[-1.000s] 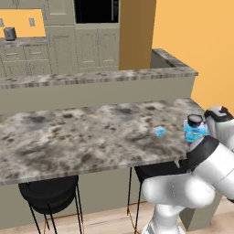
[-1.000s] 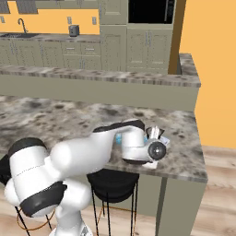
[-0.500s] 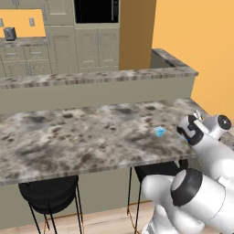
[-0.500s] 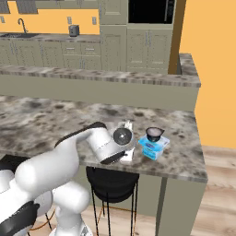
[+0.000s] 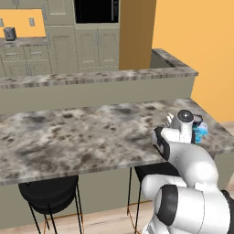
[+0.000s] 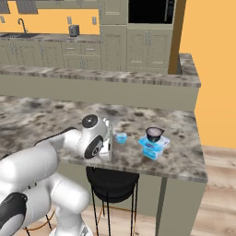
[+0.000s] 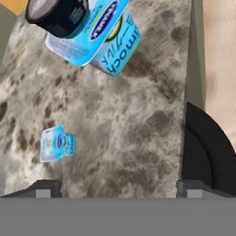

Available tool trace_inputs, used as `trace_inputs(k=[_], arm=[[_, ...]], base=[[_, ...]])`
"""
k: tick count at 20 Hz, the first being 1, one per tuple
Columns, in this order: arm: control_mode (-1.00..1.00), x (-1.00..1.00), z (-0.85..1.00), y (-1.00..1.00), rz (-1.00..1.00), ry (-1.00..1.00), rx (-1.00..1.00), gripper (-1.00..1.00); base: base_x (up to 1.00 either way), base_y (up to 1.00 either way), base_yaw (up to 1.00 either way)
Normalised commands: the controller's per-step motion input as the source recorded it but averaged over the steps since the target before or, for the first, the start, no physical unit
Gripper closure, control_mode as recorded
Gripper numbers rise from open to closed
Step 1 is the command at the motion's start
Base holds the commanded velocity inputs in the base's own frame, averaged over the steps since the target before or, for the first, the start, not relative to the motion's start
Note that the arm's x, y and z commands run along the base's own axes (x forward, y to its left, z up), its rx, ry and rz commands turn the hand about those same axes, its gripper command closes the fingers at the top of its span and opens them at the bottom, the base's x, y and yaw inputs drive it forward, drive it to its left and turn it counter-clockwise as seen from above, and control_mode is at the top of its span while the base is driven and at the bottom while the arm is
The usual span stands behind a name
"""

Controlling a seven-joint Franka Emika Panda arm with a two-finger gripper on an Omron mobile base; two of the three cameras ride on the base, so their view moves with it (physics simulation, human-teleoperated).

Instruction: Stack the yogurt containers by placing the smaller containers on top of the larger containers.

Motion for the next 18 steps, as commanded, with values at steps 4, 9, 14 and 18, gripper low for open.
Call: trace_inputs(k=[4,9,14,18], arm=[[-1.00,0.37,0.05,0.19,0.09,0.09,-0.01,-1.00],[-1.00,0.34,0.19,0.00,0.12,0.04,0.00,-1.00],[-1.00,0.18,0.33,0.00,0.11,0.08,0.00,-1.00],[-1.00,0.24,0.18,0.00,0.11,0.10,0.00,-1.00]], base=[[0.00,0.00,0.00],[0.00,0.00,0.00],[0.00,0.00,0.00],[0.00,0.00,0.00]])
